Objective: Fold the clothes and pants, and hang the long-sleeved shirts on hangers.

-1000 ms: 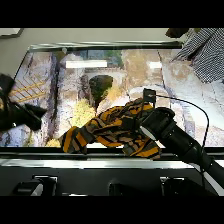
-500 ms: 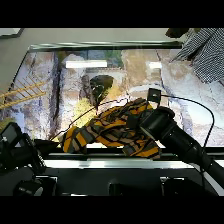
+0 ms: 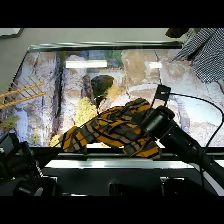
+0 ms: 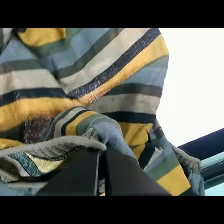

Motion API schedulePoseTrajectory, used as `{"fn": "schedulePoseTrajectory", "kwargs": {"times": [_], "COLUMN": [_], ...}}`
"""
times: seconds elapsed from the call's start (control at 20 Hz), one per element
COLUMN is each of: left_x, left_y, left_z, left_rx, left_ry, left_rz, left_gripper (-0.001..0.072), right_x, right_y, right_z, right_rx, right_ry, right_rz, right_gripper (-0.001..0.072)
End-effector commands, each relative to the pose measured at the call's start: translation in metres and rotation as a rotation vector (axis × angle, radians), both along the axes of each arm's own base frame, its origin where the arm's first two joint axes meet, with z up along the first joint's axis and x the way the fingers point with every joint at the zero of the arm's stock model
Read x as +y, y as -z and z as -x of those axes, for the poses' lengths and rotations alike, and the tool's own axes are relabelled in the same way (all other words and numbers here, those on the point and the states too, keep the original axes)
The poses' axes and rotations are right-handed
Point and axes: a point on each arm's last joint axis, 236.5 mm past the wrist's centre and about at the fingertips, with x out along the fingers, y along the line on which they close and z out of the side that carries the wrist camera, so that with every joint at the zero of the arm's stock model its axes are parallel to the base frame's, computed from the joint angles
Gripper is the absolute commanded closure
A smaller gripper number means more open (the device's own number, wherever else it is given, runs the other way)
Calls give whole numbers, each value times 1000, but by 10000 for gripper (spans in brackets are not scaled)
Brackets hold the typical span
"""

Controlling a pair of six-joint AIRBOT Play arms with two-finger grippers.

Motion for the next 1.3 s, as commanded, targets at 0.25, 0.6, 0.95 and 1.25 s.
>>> {"fn": "schedulePoseTrajectory", "kwargs": {"times": [0.25,0.6,0.95,1.25], "left_x": [-13,-11,-10,-7], "left_y": [0,-5,-4,2], "left_z": [25,31,37,39], "left_rx": [75,63,71,90], "left_ry": [77,51,53,56], "left_rz": [41,65,64,41], "left_gripper": [690,690,689,688], "right_x": [-5,-7,-10,-4], "right_y": [5,5,2,2], "right_z": [-7,-10,-13,-17], "right_rx": [-14,-28,-45,-58], "right_ry": [31,54,59,45], "right_rz": [36,42,53,30], "right_gripper": [688,688,688,688]}}
